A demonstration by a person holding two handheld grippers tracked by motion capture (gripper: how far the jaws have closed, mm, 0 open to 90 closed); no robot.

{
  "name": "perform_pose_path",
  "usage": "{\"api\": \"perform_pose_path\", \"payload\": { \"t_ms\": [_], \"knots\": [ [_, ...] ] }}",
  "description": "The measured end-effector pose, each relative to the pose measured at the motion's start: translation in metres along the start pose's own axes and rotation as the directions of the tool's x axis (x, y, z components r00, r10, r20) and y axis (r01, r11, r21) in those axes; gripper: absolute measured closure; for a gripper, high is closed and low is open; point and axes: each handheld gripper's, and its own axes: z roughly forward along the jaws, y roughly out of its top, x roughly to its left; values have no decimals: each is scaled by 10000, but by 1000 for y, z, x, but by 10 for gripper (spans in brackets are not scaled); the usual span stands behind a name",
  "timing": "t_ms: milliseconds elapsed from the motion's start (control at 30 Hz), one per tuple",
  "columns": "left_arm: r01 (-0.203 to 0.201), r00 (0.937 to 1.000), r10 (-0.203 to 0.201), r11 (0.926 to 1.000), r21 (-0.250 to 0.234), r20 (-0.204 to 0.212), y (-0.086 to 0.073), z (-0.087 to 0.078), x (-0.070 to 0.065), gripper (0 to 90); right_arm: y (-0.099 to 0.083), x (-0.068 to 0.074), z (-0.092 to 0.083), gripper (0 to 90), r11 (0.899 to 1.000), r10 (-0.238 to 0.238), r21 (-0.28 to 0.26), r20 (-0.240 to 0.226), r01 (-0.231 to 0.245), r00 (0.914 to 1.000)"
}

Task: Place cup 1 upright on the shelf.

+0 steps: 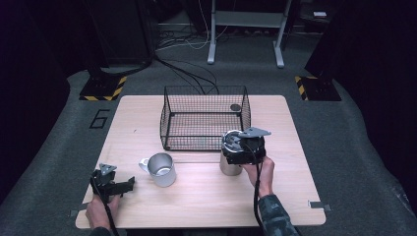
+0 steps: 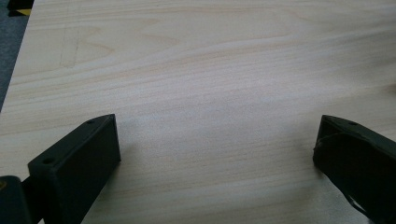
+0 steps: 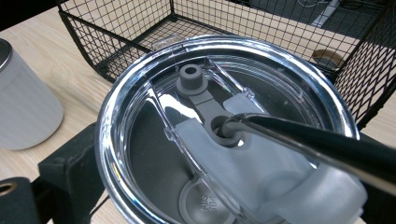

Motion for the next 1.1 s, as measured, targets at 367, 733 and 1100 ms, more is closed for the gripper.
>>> {"api": "perform_pose_path", "payload": {
  "t_ms": [367,733,1100],
  "knots": [
    [53,10000,-53,10000,11,28,0,0,0,5,6,-2,-12,34,10000,63,-48,-246,-64,9997],
    [-4,10000,4,10000,-18,8,1,1,0,5,23,5,-25,34,9998,-194,75,-533,198,9984],
    [8,10000,-8,10000,-26,15,1,1,0,5,30,8,-34,34,9996,-284,70,-587,288,9979]
  ]
}}
